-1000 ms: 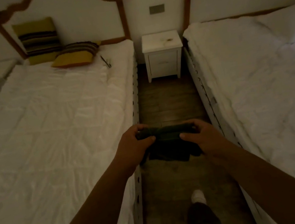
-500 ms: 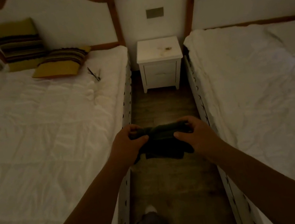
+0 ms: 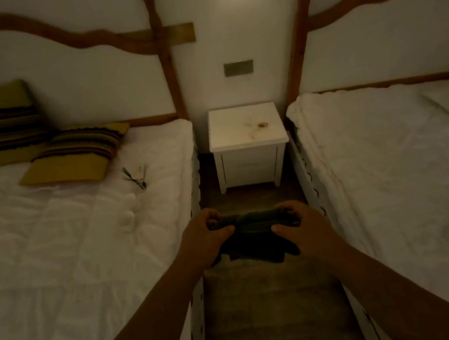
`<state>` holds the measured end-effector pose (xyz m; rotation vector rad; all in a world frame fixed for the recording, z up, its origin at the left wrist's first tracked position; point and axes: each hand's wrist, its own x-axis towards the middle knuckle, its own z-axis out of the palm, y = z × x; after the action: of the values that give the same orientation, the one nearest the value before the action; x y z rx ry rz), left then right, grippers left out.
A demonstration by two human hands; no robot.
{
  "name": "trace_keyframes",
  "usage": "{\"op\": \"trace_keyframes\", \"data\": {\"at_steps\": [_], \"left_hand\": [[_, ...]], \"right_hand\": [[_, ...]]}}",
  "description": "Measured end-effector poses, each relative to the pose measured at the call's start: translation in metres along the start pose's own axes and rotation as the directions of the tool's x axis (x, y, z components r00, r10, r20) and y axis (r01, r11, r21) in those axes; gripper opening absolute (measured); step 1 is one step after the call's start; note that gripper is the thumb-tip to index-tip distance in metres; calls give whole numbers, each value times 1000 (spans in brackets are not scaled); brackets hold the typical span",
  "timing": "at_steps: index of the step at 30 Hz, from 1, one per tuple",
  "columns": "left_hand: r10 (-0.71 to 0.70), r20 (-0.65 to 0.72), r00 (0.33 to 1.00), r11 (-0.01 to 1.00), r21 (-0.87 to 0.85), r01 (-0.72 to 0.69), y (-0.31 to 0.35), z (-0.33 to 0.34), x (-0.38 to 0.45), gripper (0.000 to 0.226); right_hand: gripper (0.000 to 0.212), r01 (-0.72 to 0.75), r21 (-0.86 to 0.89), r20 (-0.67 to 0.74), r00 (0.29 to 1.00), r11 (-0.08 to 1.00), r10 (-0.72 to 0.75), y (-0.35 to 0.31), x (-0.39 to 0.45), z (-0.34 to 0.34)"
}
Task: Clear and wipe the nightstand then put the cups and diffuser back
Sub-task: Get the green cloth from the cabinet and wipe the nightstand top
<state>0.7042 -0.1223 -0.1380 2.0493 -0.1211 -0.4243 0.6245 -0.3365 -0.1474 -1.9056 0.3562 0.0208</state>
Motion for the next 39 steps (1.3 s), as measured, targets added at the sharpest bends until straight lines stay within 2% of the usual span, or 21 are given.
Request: {"op": "trace_keyframes", "data": {"at_steps": [7,14,22,28,33,39], "left_hand": [[-20,26,999,999,33,20,35,20,152,18],[-92,14,996,996,-8,92,82,65,309,19],[-171,-55,984,980,-113,164,102,89,441,17],[-194,-26,981,975,-120,189,81,97,559,19],[-229,29,973,967,-107,231,33,108,690,16],[-252,34,967,966,-56,254,-30,120,816,14]], "right_hand": [[37,-14,-12,-21,1000,1000,13,14,147,-34],[39,-67,-43,-7,998,997,67,29,321,-98],[41,-57,-113,92,993,992,67,16,466,-137],[48,-87,-116,48,994,989,94,42,573,-122],[46,-210,-32,-26,977,977,210,90,684,-78],[47,-282,-71,-101,956,957,274,141,795,-32]]}}
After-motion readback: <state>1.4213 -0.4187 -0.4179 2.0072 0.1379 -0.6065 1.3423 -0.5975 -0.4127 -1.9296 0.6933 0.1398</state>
